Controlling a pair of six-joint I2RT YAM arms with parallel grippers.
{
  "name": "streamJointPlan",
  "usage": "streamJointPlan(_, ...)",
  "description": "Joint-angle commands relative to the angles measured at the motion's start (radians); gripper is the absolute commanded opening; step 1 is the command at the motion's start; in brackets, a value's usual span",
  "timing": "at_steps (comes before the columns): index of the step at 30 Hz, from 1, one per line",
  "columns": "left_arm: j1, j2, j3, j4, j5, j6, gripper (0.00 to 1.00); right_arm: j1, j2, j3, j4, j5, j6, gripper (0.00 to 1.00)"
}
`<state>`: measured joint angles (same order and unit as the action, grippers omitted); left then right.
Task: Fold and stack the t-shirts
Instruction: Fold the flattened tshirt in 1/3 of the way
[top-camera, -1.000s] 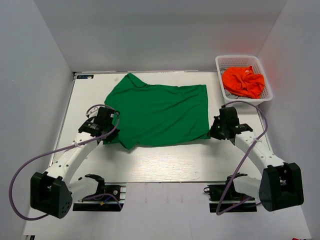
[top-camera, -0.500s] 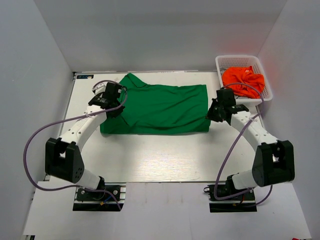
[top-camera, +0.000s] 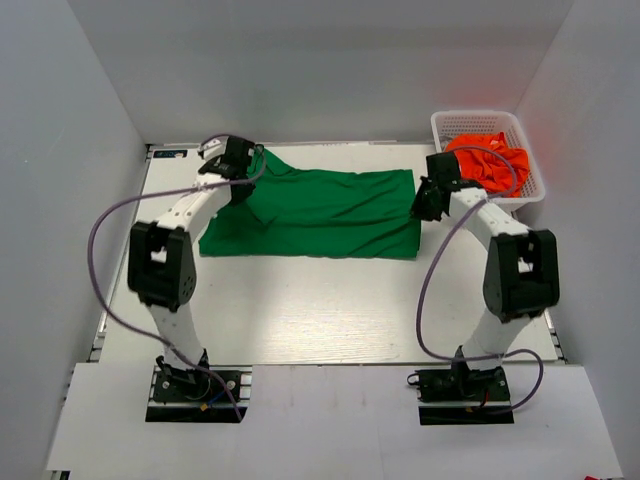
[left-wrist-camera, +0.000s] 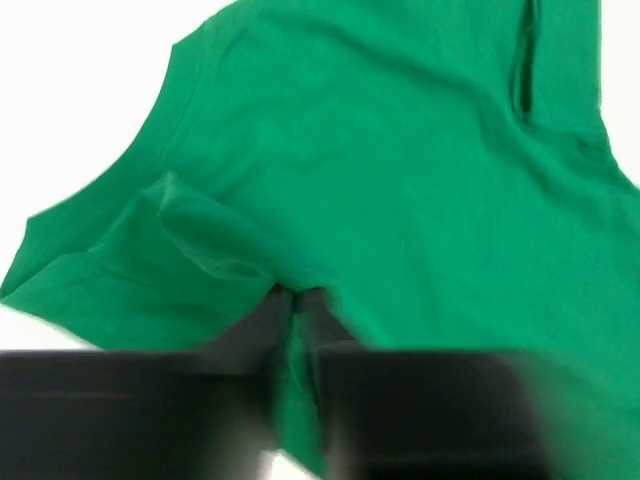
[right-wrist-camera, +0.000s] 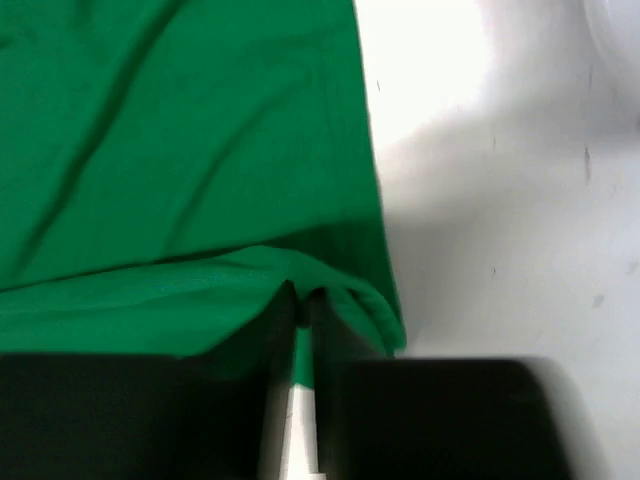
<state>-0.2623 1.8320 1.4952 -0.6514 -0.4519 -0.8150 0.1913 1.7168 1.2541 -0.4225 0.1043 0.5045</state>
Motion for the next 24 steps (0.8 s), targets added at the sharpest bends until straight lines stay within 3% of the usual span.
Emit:
streamJointPlan(1,0.04,0.131,0.14,0.007,-0.039,0.03,0.46,-0.018,0.085,0.109,0.019,0.012,-0.056,0.22)
streamJointPlan(2,0.052,0.174,0.184,-0.002,-0.039,0.046,0.63,-0.021,0.101,0.129,0.016,0.005,-0.07,0.37)
streamJointPlan(3,0.052,0.253,0.283,-0.013,-0.039,0.063,0.91,-0.018,0.133,0.172,0.019,-0.018,-0.083,0.49)
streamJointPlan(4,0.061,0.289,0.336,-0.028,-0.028,0.08,0.98,-0.018,0.138,0.183,0.018,-0.026,-0.102,0.62)
streamJointPlan(7,0.061,0.358,0.519,-0.131,-0.011,0.126,1.0,-0.012,0.122,0.196,0.001,-0.092,-0.141,0.66)
streamJointPlan(9,0.061,0.331,0.478,-0.149,-0.022,0.137,1.0,-0.004,0.078,0.148,0.022,-0.167,-0.147,0.7)
streamJointPlan(13,0.061,0.126,0.141,-0.013,0.045,0.116,1.0,0.025,-0.018,-0.025,0.118,-0.265,-0.141,0.82)
streamJointPlan(14,0.061,0.081,0.064,0.03,0.067,0.116,1.0,0.026,-0.022,-0.092,0.14,-0.278,-0.141,0.9)
streamJointPlan(17,0.061,-0.036,-0.204,0.136,0.13,0.08,1.0,0.033,-0.008,-0.137,0.166,-0.31,-0.126,0.9)
streamJointPlan(24,0.061,-0.019,-0.325,0.164,0.156,0.021,1.0,0.037,0.058,-0.194,0.208,-0.336,-0.092,0.9)
